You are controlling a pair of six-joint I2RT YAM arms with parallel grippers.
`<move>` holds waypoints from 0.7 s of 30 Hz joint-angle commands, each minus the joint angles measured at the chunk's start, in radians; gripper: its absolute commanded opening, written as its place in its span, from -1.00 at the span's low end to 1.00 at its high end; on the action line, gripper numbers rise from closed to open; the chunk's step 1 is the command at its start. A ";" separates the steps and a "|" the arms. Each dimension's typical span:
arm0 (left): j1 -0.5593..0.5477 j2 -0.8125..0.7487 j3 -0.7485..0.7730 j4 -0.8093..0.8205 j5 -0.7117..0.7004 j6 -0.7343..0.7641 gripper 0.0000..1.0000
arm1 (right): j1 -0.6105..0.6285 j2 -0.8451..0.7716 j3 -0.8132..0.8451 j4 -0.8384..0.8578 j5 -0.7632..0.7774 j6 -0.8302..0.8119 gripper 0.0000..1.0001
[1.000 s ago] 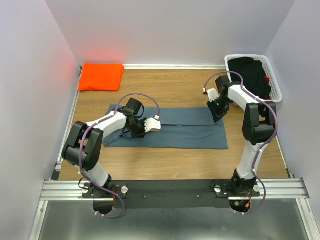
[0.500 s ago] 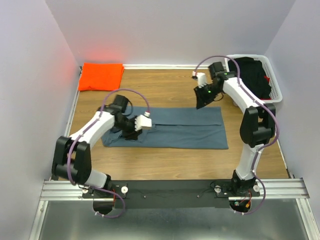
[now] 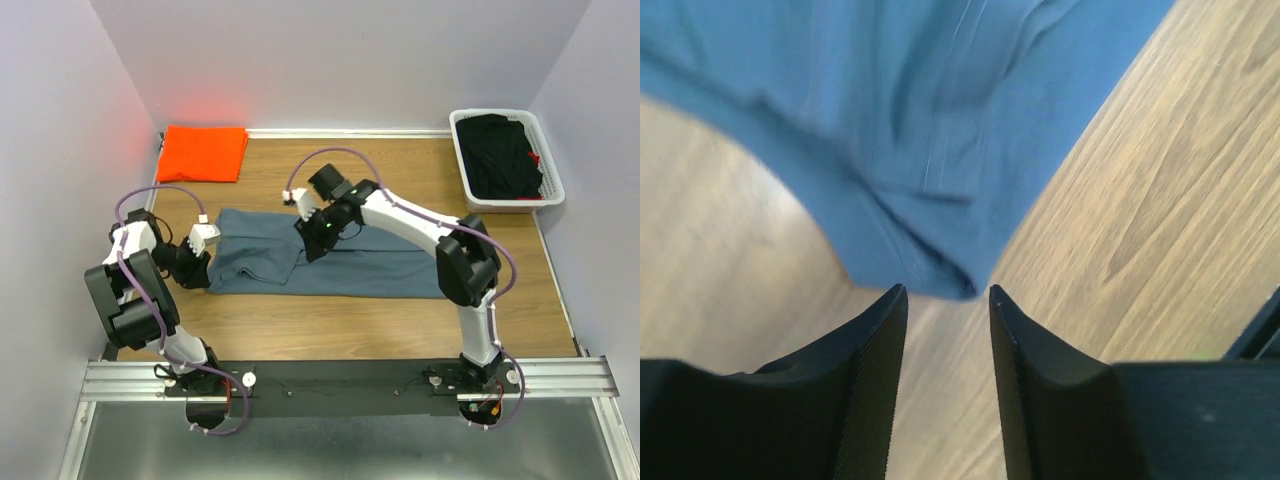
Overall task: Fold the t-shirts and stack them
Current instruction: Fold the other side of the tshirt into a rectangle
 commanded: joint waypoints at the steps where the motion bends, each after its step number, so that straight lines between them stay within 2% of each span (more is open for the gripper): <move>1: 0.040 0.044 0.009 -0.033 0.055 -0.007 -0.05 | 0.053 0.075 0.048 0.068 0.025 0.078 -0.27; 11: 0.037 0.048 -0.015 -0.024 0.150 -0.065 0.04 | 0.125 0.181 0.109 0.083 0.010 0.153 -0.20; 21: -0.011 0.028 -0.038 0.085 0.106 -0.139 0.10 | 0.147 0.256 0.157 0.085 -0.021 0.216 -0.08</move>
